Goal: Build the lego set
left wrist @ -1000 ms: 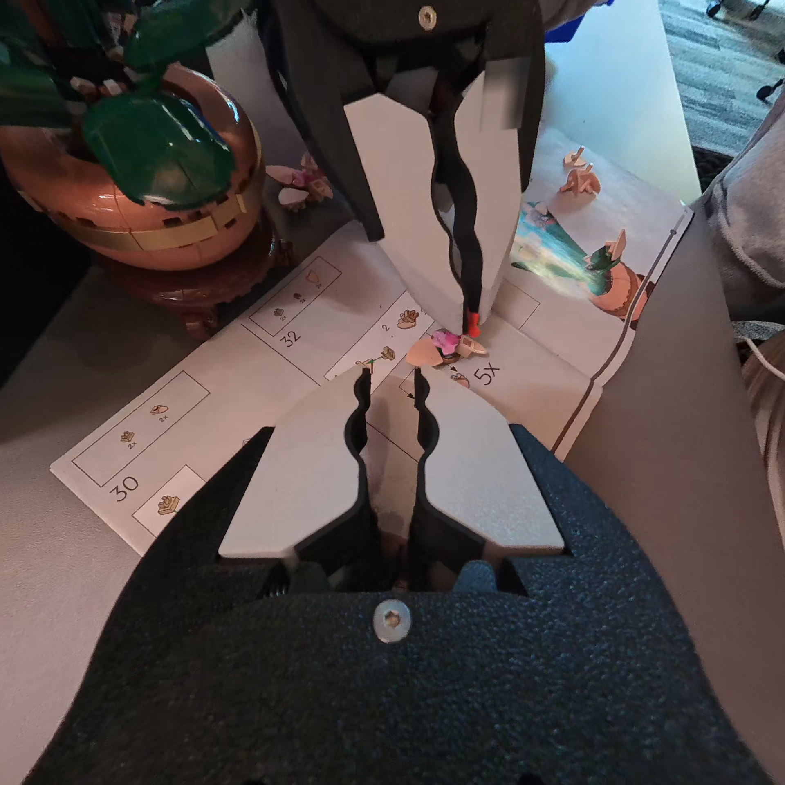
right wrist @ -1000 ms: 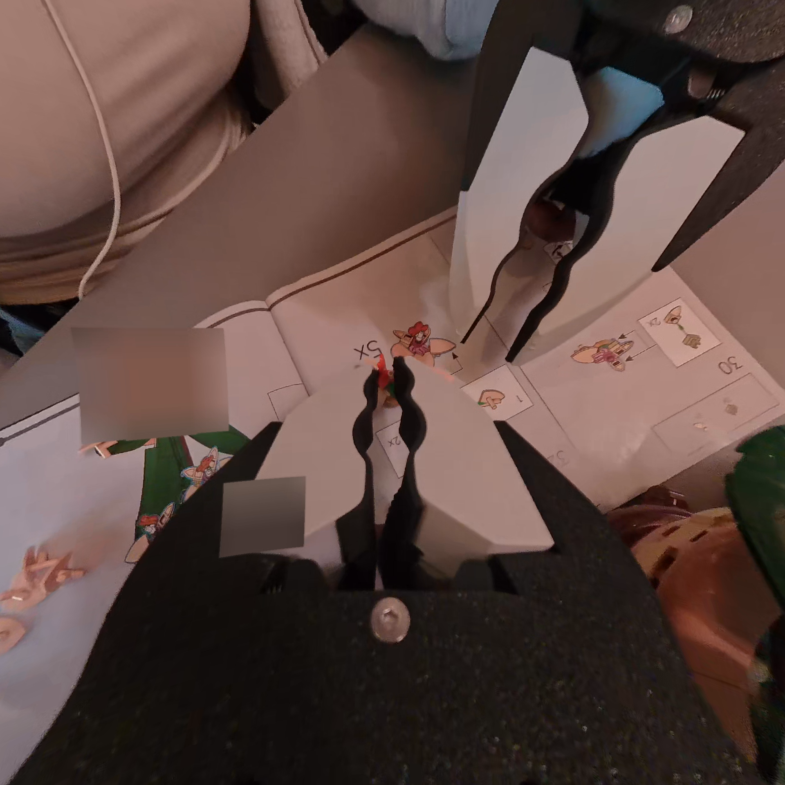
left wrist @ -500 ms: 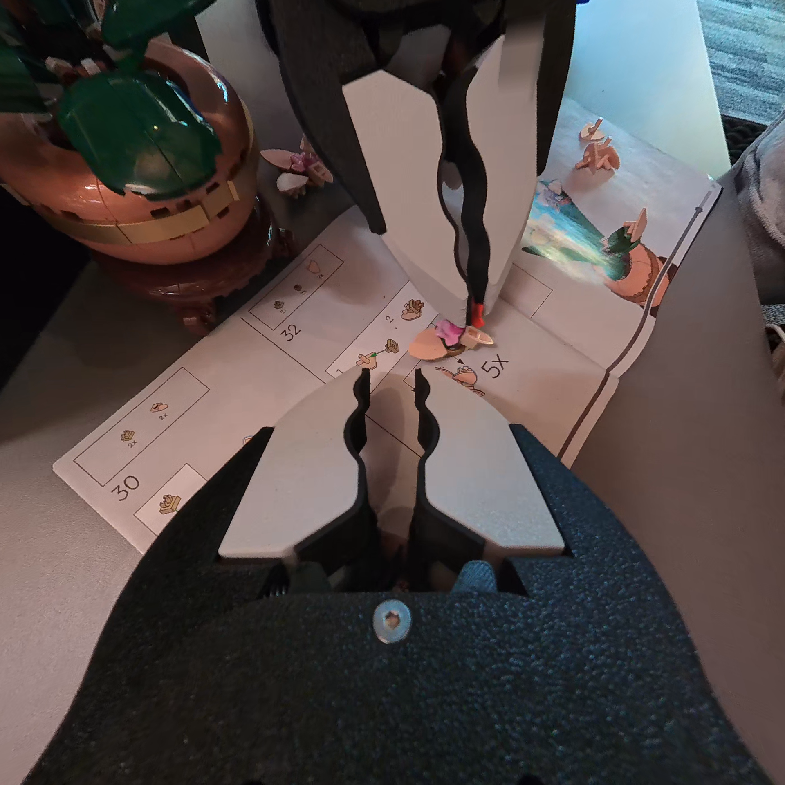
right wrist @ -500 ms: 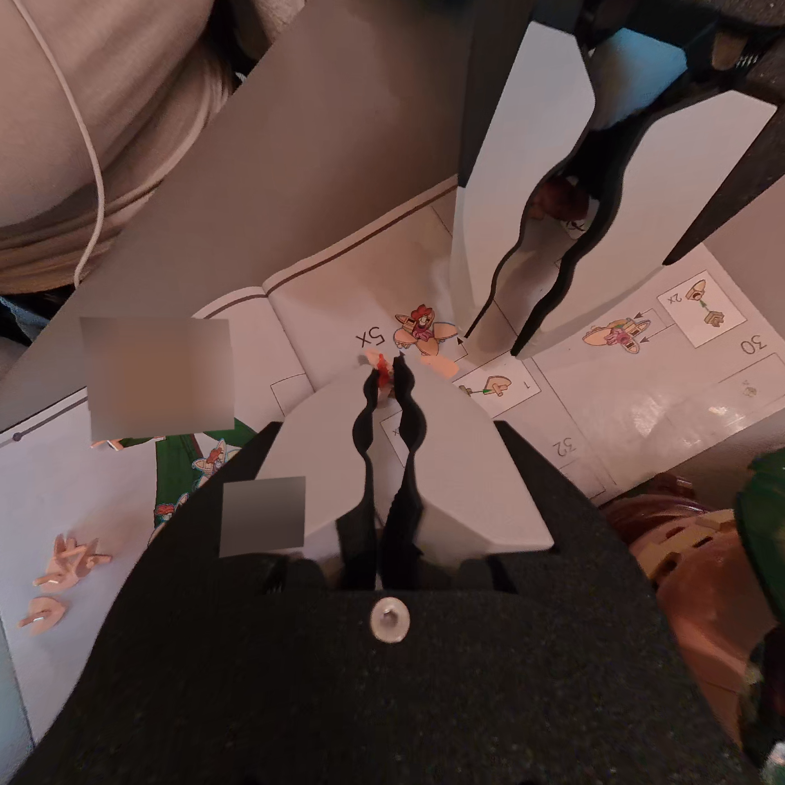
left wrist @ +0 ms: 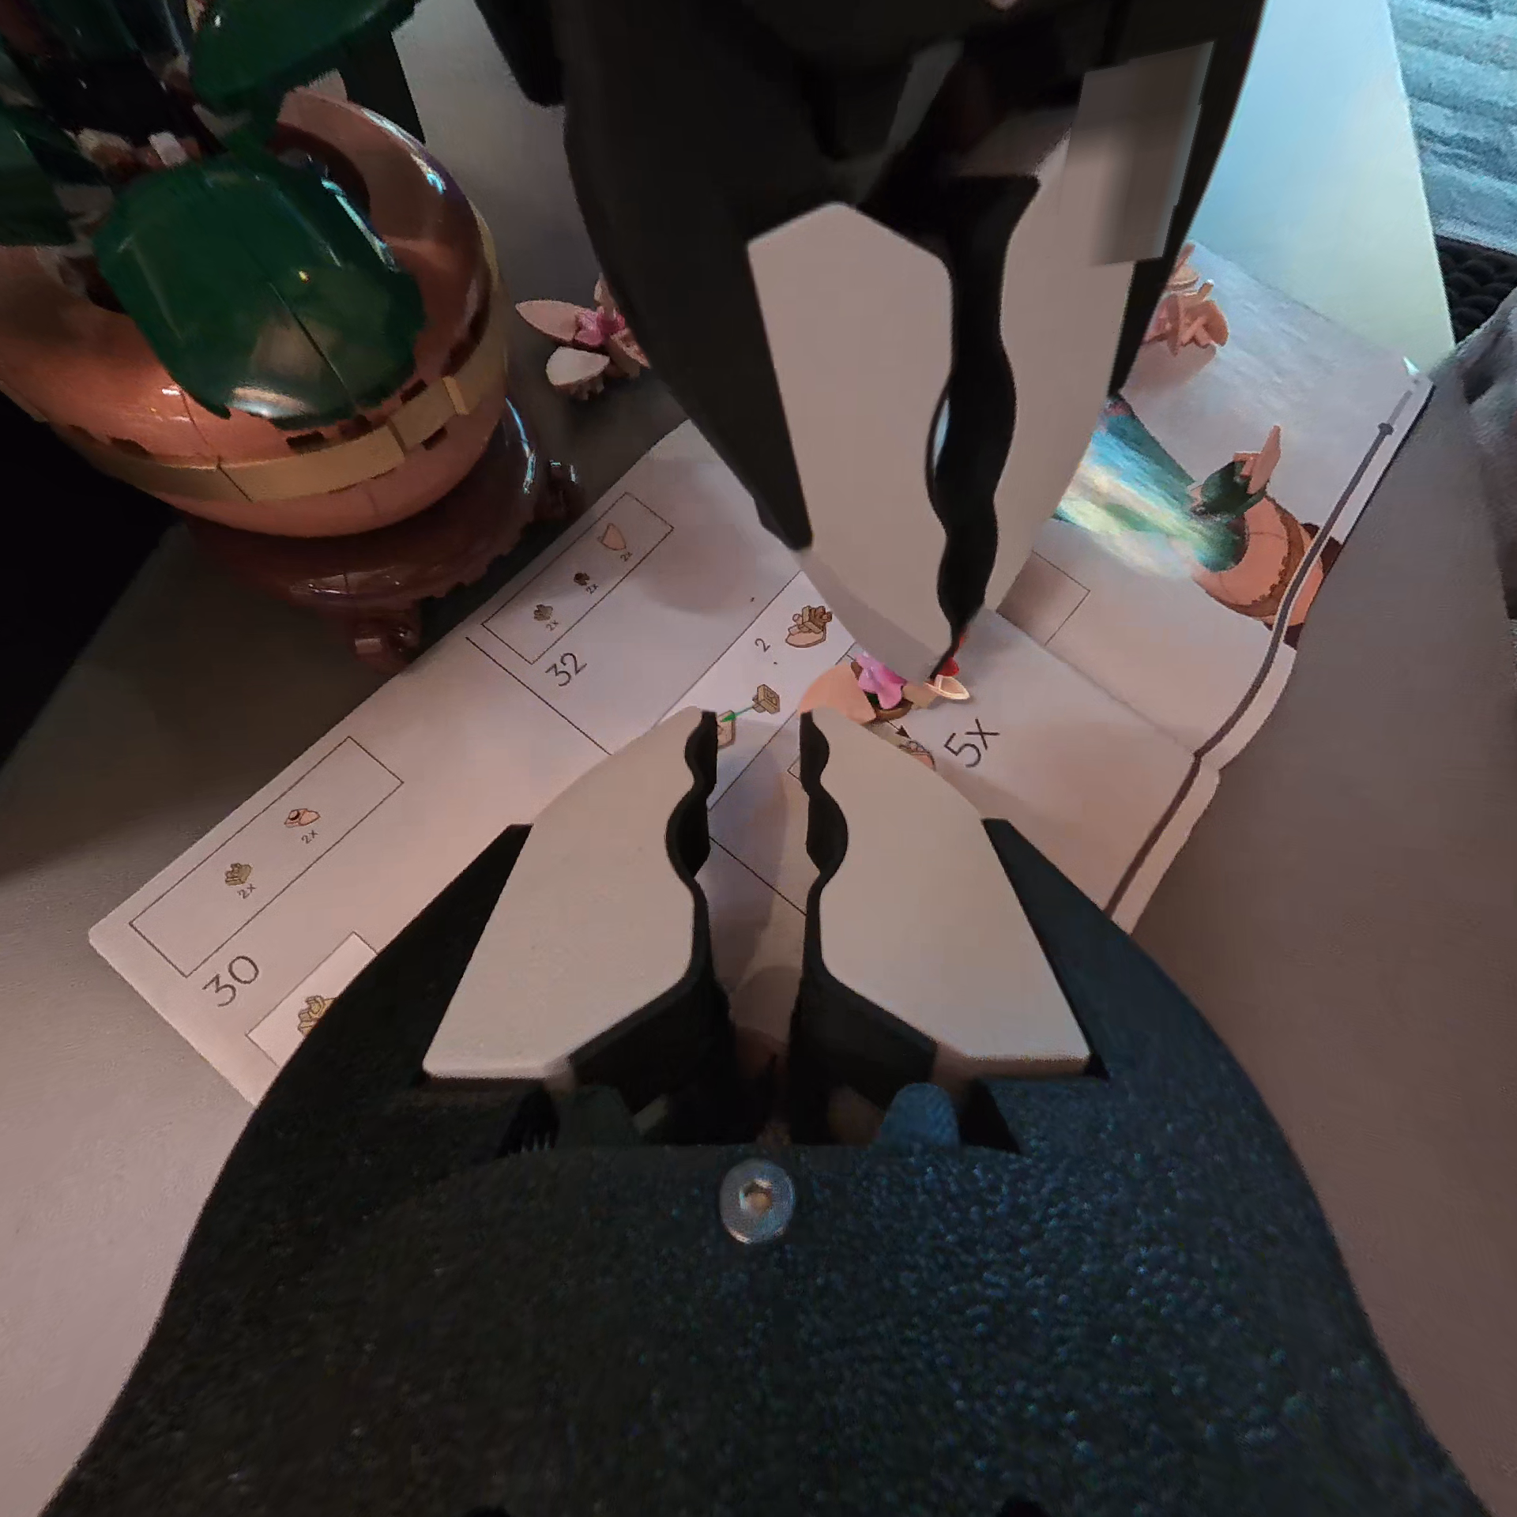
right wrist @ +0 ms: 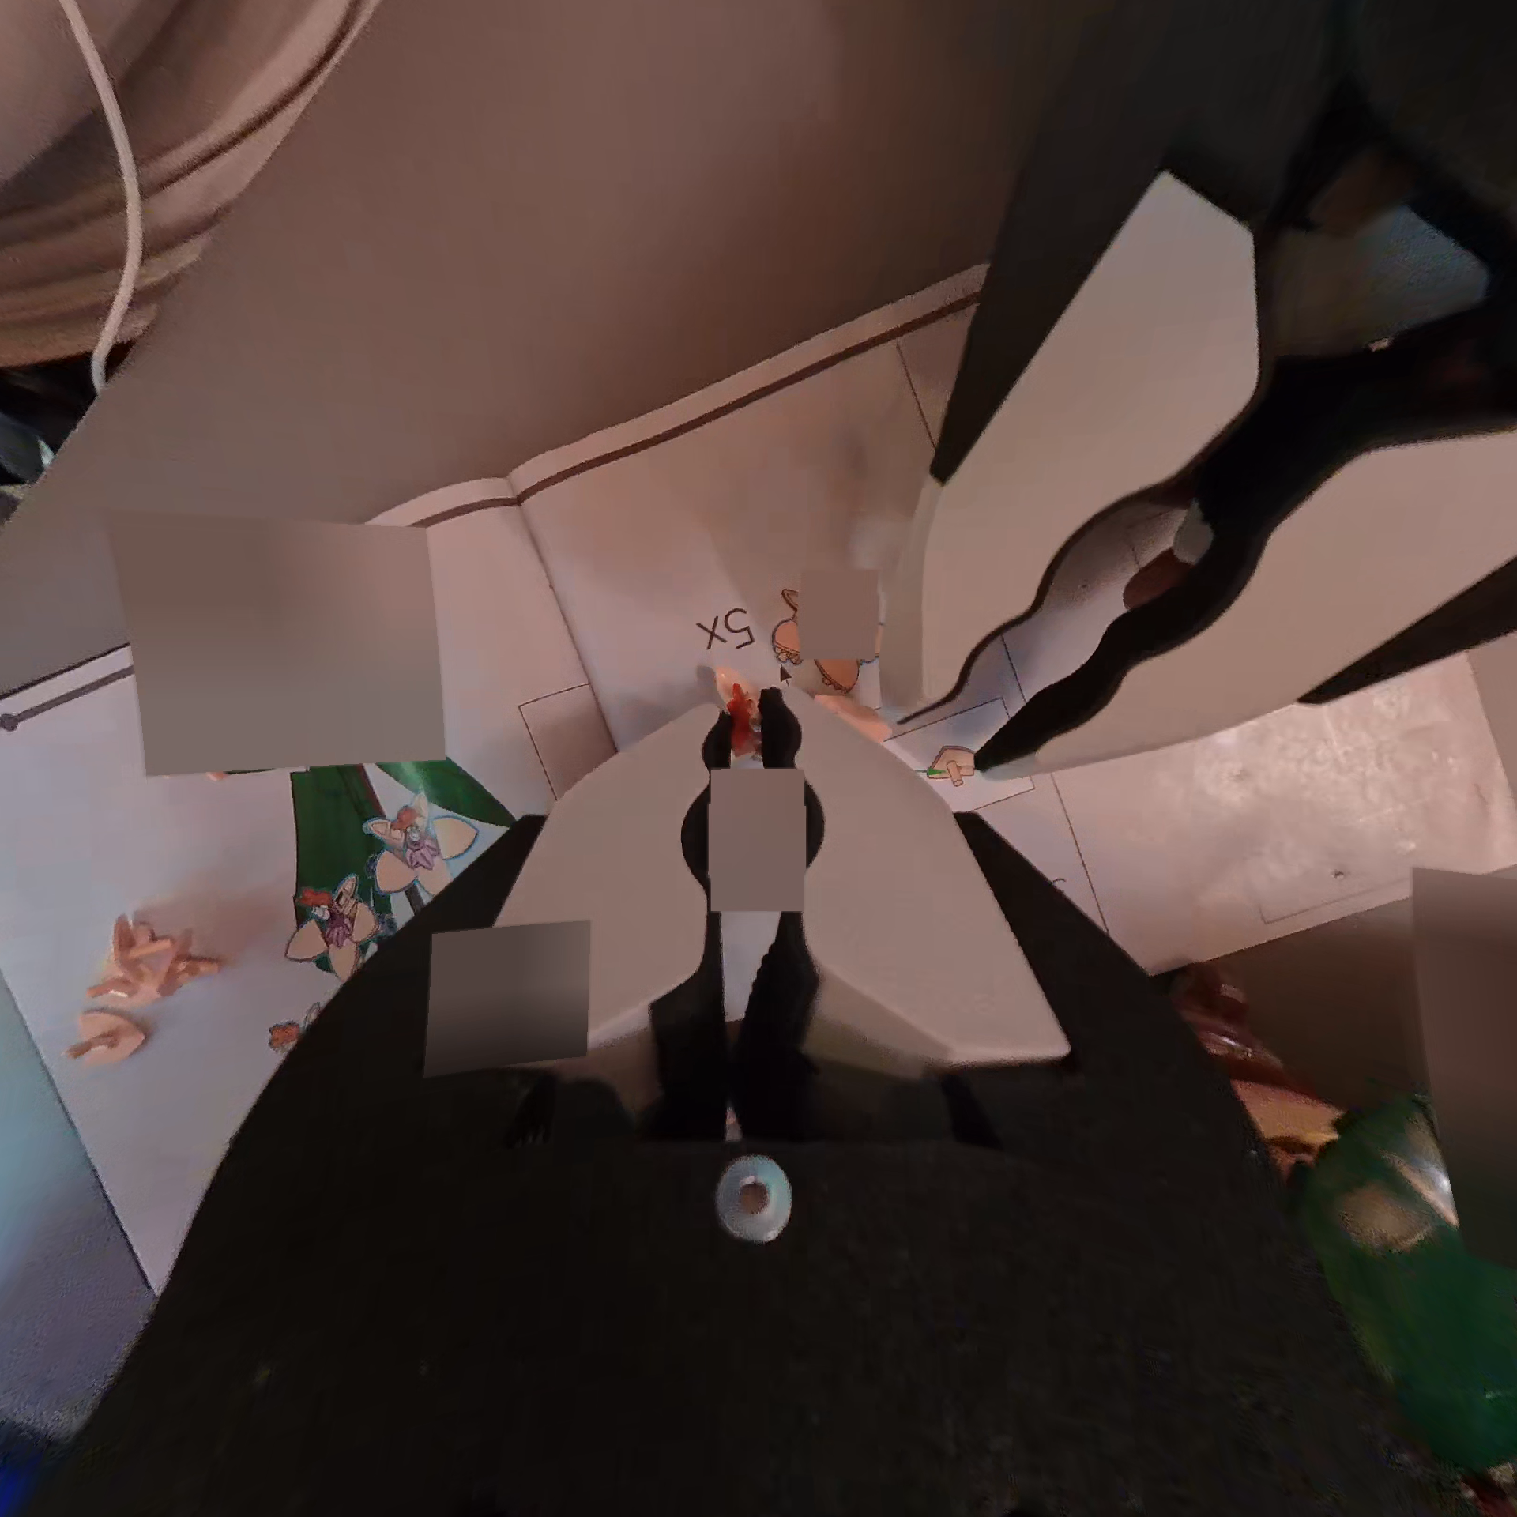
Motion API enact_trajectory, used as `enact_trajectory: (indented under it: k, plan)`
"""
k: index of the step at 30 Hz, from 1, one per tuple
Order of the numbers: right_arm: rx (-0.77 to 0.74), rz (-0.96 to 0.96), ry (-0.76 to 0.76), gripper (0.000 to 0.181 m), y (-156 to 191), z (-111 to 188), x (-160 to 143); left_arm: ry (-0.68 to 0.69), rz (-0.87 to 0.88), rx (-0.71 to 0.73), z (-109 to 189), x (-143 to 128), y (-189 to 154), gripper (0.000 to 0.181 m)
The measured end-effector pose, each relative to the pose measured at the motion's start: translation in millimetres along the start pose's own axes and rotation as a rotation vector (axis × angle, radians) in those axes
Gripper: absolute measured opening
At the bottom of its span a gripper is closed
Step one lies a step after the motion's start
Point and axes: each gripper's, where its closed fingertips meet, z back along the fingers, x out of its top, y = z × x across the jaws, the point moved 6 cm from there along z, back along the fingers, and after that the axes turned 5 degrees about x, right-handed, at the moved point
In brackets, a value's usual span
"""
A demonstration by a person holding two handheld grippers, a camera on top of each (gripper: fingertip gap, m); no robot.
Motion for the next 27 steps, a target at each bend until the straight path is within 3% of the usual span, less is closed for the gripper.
enact_trajectory:
  k: [9,14,19,21,27]
  plan:
    - [0.004,-0.033,-0.035,0.007,0.6,-1.3,-2.3,0.049,0.036,0.023,-4.7,-4.0,3.1,0.019]
    - [-0.006,-0.027,-0.106,0.007,1.0,-1.1,-6.3,0.006,0.094,0.031,-1.3,4.4,2.3,0.034]
    - [-0.002,-0.044,-0.163,0.007,-1.4,-0.3,-9.2,0.066,0.081,0.155,-6.5,3.8,4.1,0.056]
    - [-0.003,-0.039,-0.165,0.007,-1.2,-0.2,-9.6,0.072,0.085,0.170,-8.3,5.7,3.8,0.056]
    - [-0.003,-0.025,-0.178,0.007,-1.0,-0.1,-10.3,0.041,0.248,0.058,-2.7,8.3,9.1,0.053]
